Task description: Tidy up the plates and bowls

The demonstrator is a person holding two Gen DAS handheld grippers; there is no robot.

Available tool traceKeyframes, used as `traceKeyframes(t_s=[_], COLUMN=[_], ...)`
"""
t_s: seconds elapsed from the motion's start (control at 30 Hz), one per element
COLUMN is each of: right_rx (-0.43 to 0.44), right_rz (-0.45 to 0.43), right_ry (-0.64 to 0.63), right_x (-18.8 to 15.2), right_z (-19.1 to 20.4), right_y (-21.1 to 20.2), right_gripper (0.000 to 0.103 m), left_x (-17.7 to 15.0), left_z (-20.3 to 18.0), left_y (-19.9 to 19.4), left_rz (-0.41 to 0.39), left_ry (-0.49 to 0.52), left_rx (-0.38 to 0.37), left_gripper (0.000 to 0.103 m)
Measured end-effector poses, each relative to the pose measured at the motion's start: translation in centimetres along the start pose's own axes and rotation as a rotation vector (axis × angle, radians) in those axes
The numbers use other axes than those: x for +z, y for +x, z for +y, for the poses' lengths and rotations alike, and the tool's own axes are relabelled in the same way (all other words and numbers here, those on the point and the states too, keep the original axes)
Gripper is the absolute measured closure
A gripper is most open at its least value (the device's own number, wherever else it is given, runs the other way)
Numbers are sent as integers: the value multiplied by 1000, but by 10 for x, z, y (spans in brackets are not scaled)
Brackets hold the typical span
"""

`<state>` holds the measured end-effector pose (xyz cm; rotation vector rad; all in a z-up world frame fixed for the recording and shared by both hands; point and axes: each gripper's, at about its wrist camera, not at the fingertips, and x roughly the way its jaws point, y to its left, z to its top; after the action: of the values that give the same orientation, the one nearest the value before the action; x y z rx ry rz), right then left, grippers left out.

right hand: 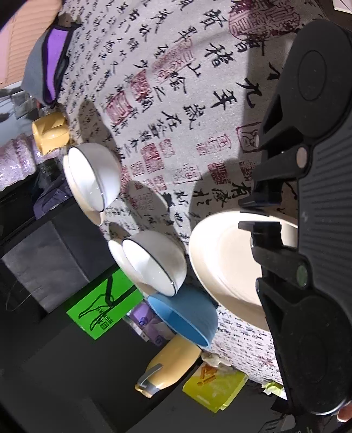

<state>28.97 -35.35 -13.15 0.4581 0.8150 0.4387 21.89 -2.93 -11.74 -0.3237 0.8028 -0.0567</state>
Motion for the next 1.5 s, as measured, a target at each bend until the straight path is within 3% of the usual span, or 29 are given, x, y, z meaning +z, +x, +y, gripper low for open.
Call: traceKeyframes(t_s=[0.07,0.13,0.17,0.2,0.23,0.27,0.33,0.4,0.93,1.5], right_rx=[4,7,19,31,39,41,37,36,36,22], right_rz=[-16,-28,-34,-42,-49,-60,-83,-103,-121,-136], right_ry=[-15,-39,-48,-58,-71,-87,-121,-151,-185,-222], right_x=[1,2,2,2,1,1,0,-1,-1,27], right_z=[2,5,6,8,11,15,22,27,38,53], right_y=[-5,-8,-10,-12,-15,-17,-22,-28,-31,-27], right_gripper=[87,78,74,59,40,32,9,0,0,0], left_x=[0,0,0,0,0,0,0,0,5,33], left_z=[-1,-3,-3,-3,-4,-4,-3,-2,8,11], left_y=[-6,-11,-13,-17,-20,-24,-32,-38,-49,-63], left_rz=[-25,-46,-58,-73,-88,-101,-135,-158,-178,-225], left_ry=[13,25,27,28,31,32,36,41,26,34], left_rx=[3,-2,-2,-5,-6,-2,-6,-10,-6,-22], left_gripper=[54,42,30,17,12,2,0,0,0,0])
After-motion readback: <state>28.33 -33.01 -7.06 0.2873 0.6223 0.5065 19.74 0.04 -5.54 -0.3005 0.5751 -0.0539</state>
